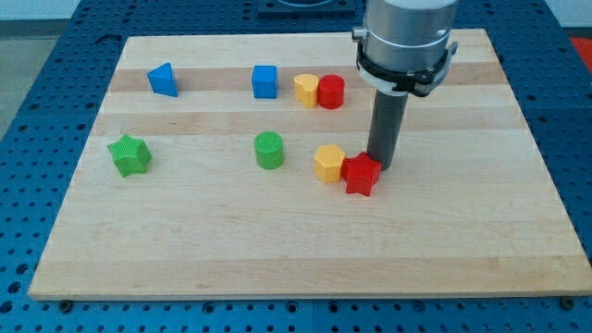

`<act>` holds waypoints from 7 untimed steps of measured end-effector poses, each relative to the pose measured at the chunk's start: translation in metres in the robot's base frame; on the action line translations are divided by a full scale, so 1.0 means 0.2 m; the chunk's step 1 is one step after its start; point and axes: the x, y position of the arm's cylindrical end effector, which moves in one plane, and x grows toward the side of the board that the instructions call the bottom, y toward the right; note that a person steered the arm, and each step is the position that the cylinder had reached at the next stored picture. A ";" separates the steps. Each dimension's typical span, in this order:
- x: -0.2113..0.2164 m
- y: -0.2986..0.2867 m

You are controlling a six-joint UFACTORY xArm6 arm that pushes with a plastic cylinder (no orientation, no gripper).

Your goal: Push the red star and yellow hexagon closer to the red circle

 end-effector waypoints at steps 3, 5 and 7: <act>0.11 0.43; 0.16 0.17; 0.08 -0.13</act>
